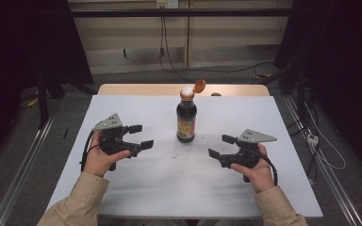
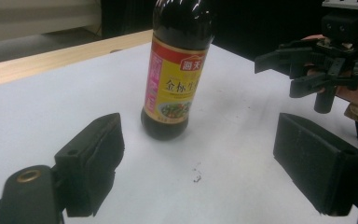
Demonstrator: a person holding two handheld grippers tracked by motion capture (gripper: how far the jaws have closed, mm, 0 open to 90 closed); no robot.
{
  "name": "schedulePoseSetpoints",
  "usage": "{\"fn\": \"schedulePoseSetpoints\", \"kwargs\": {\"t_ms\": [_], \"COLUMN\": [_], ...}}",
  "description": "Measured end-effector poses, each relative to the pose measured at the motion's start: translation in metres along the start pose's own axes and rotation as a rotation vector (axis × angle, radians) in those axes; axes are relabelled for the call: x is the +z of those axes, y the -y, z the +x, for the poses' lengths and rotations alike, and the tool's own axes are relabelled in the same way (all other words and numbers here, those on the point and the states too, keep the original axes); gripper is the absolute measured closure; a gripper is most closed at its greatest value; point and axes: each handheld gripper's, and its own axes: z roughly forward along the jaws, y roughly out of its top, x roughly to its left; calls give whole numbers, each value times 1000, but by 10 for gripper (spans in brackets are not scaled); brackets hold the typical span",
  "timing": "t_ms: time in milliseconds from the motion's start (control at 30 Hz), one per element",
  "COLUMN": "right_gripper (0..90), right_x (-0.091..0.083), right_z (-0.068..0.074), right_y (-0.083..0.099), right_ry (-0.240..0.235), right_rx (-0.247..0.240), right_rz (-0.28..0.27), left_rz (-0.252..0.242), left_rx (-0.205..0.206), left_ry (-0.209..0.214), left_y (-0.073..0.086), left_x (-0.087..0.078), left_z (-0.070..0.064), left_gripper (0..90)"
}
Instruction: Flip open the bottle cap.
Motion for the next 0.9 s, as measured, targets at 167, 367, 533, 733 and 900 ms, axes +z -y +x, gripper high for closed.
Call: {"fn": "schedulePoseSetpoints", "kwargs": {"t_ms": [167, 367, 533, 733, 900], "right_gripper": [173, 173, 173, 173, 173], "right_x": [-7, -14, -17, -23, -28], "right_z": [-2, -5, -6, -7, -8], "right_y": [5, 10, 13, 17, 21], "right_ry": [13, 25, 29, 39, 42], "right_rx": [2, 4, 6, 9, 10], "right_rz": [6, 5, 8, 10, 17], "left_rz": [0, -2, 2, 10, 23], "left_rx": [-3, -7, -20, -27, -29], "left_ry": [-6, -6, -4, -15, -24], "left_y": [6, 12, 19, 26, 33], "left_x": [-6, -10, -11, -16, -20], "left_z": [0, -2, -1, 0, 0], "left_gripper": [152, 151, 145, 143, 138]}}
